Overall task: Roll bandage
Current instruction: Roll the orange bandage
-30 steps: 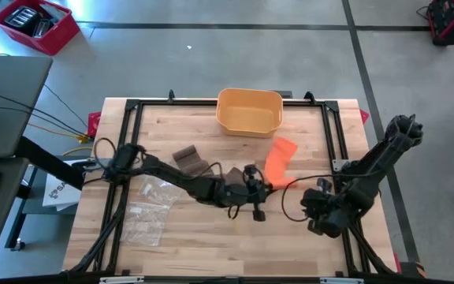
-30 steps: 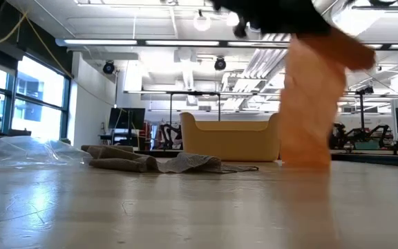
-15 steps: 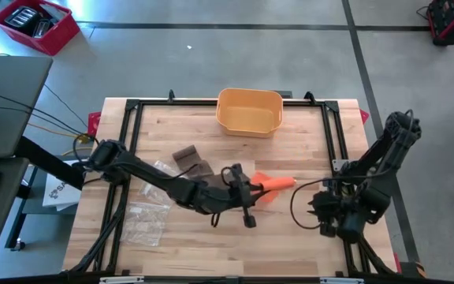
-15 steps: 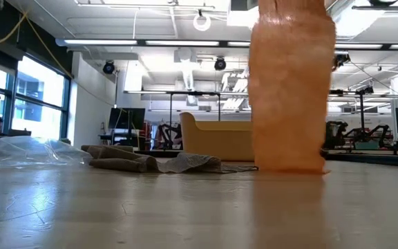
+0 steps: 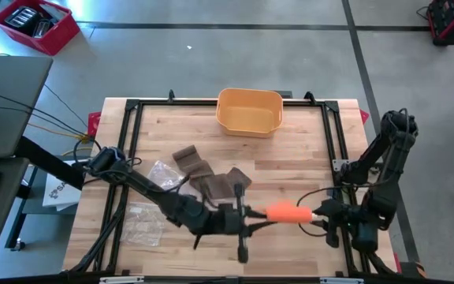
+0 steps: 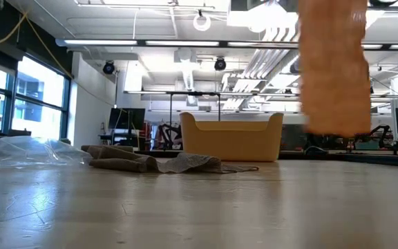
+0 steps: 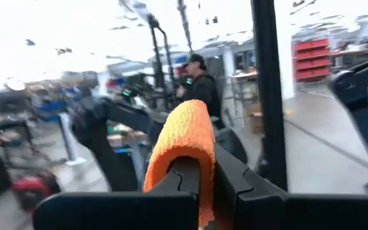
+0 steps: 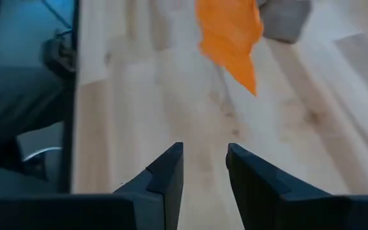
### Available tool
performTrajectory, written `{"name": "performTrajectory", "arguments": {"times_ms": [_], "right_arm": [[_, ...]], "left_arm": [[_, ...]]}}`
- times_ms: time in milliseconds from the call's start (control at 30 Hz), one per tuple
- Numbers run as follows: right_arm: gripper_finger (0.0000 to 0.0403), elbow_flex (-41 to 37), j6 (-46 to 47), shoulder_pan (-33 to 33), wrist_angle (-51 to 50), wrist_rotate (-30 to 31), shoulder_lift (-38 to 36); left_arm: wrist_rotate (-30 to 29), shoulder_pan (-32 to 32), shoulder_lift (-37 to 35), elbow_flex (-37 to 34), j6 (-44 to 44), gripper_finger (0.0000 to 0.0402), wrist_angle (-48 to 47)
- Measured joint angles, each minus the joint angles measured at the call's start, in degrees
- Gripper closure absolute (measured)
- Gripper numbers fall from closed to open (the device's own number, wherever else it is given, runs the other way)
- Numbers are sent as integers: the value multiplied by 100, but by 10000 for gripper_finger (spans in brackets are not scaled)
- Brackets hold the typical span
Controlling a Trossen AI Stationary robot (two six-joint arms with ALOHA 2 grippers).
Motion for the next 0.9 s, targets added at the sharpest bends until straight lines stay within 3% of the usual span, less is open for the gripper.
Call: {"name": "performTrajectory", "arguments": {"times_ms": [167,400,600,733,900], "right_arm": [[291,0,27,156,16,29,77],[291,0,389,121,-545,984,79],[291,0,558,122,-225,562,88],[291,0,638,123,95,710,155],[291,0,-97,121,813,725,447]], "left_arm": [[-1363,316,-25,-154,390,397,-177],[-773,1001,9,-813,-363,397,-259],[-691,1043,0,-1066,-766,397,-286],[-714,960,-7,-1098,-639,397,-259],[-1040,912,-4,-1259,-773,397,-255]]}}
